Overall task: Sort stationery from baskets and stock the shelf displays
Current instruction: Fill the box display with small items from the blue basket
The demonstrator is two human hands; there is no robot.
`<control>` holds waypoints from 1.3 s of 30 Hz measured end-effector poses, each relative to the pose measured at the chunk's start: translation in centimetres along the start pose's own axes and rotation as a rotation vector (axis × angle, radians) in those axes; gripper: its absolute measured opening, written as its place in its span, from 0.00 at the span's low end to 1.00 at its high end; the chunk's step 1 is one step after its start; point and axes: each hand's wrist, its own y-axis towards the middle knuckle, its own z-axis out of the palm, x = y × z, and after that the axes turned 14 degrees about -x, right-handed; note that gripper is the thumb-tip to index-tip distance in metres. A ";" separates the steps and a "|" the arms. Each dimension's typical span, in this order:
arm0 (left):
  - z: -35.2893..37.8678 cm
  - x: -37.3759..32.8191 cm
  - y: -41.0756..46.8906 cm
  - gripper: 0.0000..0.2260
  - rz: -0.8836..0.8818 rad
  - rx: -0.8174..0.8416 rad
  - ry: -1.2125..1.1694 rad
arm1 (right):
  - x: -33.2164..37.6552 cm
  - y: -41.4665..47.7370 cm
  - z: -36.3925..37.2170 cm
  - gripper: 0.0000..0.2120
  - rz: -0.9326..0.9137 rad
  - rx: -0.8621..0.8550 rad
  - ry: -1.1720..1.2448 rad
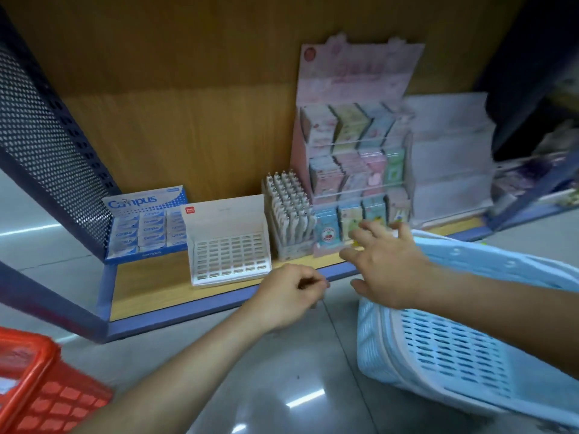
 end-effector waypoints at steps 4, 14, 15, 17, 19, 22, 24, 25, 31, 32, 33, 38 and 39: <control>3.0 -3.2 -1.0 0.09 0.119 0.189 0.118 | -2.1 -2.2 1.2 0.25 0.202 0.105 0.169; -0.5 -5.8 -2.2 0.11 0.089 0.031 0.383 | -6.8 -2.1 1.8 0.14 -0.036 0.214 0.130; -0.7 -5.9 -2.4 0.11 0.079 0.030 0.401 | -7.4 -2.1 1.9 0.14 -0.044 0.213 0.090; -0.8 -6.2 -2.5 0.11 0.085 0.038 0.461 | -8.2 -2.2 2.2 0.16 -0.021 0.235 -0.075; -0.4 -6.6 -2.5 0.11 0.118 0.024 0.564 | -8.0 -2.5 2.3 0.20 0.047 0.307 -0.289; -1.1 -7.0 -2.6 0.12 0.222 -0.121 0.741 | -6.1 -1.7 2.0 0.24 0.053 0.337 -0.323; -3.0 -6.5 -3.2 0.12 0.228 -0.278 0.841 | -3.5 -0.5 1.1 0.24 -0.023 0.222 -0.202; -4.2 -5.8 -3.8 0.13 0.209 -0.372 0.904 | -1.8 0.1 0.5 0.23 -0.068 0.130 -0.127; -13.8 1.6 -11.9 0.14 -0.171 -0.920 1.173 | 8.9 3.8 -4.2 0.24 -0.326 -0.183 0.463; -14.6 2.9 -13.8 0.18 -0.259 -0.899 1.147 | 10.6 4.1 -5.1 0.25 -0.375 -0.187 0.535; -14.9 4.2 -15.5 0.21 -0.345 -0.844 1.117 | 12.4 4.2 -6.0 0.27 -0.423 -0.196 0.602; -14.0 7.3 -20.8 0.13 -0.606 -0.648 1.104 | 21.3 4.1 -9.3 0.25 -0.601 -0.147 0.966; -13.6 6.6 -21.4 0.12 -0.556 -0.643 1.095 | 22.7 4.1 -9.5 0.23 -0.561 -0.078 1.055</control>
